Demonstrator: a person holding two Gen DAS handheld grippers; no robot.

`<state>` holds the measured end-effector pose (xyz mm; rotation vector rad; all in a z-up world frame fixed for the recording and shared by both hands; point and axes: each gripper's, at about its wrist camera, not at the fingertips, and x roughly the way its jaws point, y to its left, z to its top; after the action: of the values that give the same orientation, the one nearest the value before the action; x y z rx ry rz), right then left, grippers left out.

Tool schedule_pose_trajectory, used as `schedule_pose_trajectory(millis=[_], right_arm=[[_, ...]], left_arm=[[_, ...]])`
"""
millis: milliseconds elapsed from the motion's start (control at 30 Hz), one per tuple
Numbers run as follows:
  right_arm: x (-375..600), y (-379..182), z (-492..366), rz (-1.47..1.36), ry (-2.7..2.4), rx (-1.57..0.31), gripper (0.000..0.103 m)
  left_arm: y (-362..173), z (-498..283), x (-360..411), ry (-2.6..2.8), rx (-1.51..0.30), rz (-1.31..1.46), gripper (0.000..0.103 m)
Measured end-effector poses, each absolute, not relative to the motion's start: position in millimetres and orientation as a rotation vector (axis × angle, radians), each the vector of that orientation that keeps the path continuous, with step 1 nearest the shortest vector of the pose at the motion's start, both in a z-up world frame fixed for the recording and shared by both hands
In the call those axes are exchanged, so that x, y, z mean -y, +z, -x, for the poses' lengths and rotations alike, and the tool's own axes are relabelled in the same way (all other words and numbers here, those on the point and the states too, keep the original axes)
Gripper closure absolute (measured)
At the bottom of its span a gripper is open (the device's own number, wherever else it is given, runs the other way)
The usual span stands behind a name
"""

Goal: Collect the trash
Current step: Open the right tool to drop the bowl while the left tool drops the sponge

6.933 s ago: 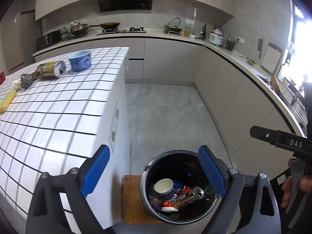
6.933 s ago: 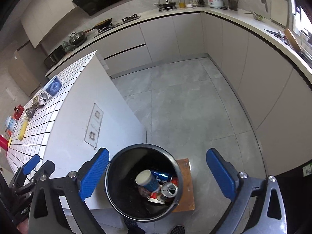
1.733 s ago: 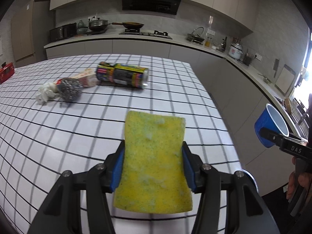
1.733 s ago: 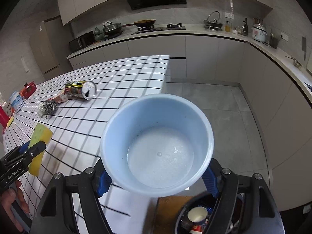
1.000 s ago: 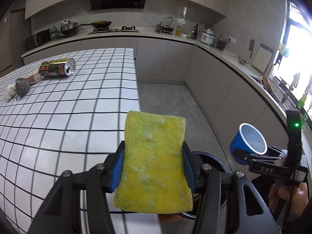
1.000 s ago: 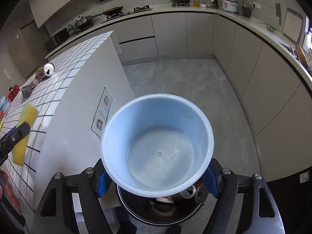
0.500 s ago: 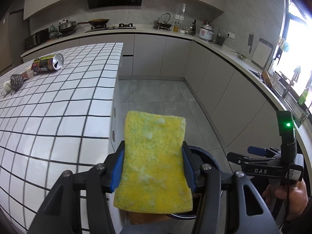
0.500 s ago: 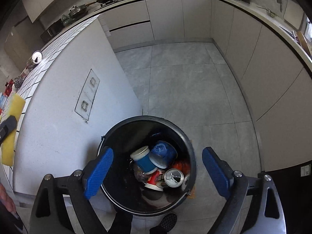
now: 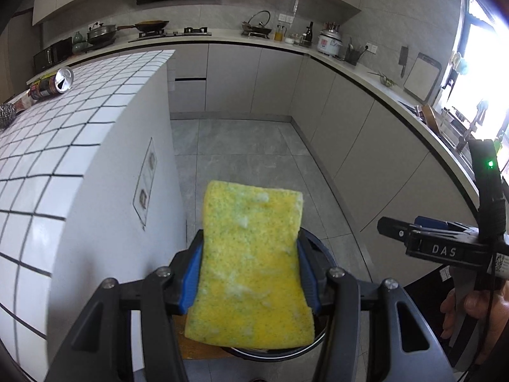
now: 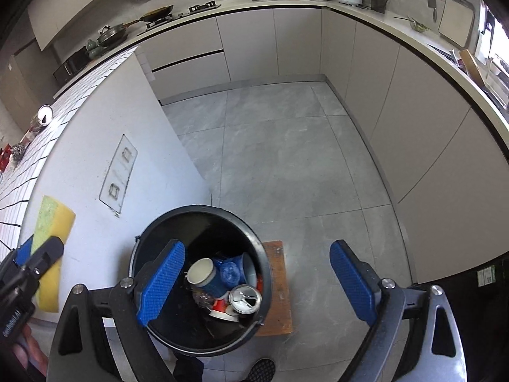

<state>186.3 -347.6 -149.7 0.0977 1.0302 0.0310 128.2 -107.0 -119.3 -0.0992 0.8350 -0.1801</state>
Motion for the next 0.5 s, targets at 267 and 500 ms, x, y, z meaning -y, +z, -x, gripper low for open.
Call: schedule_pose_trajectory(millis=[267, 500], right_arm=[[373, -159, -178, -0.120, 0.001, -1.046, 0.009], [391, -153, -176, -0.135, -0.020, -1.040, 0.009]], left_arm=[[-153, -132, 139, -0.191, -0.922, 0.095, 0.048], [-147, -135, 147, -0.148, -0.936, 0.081, 0.010]])
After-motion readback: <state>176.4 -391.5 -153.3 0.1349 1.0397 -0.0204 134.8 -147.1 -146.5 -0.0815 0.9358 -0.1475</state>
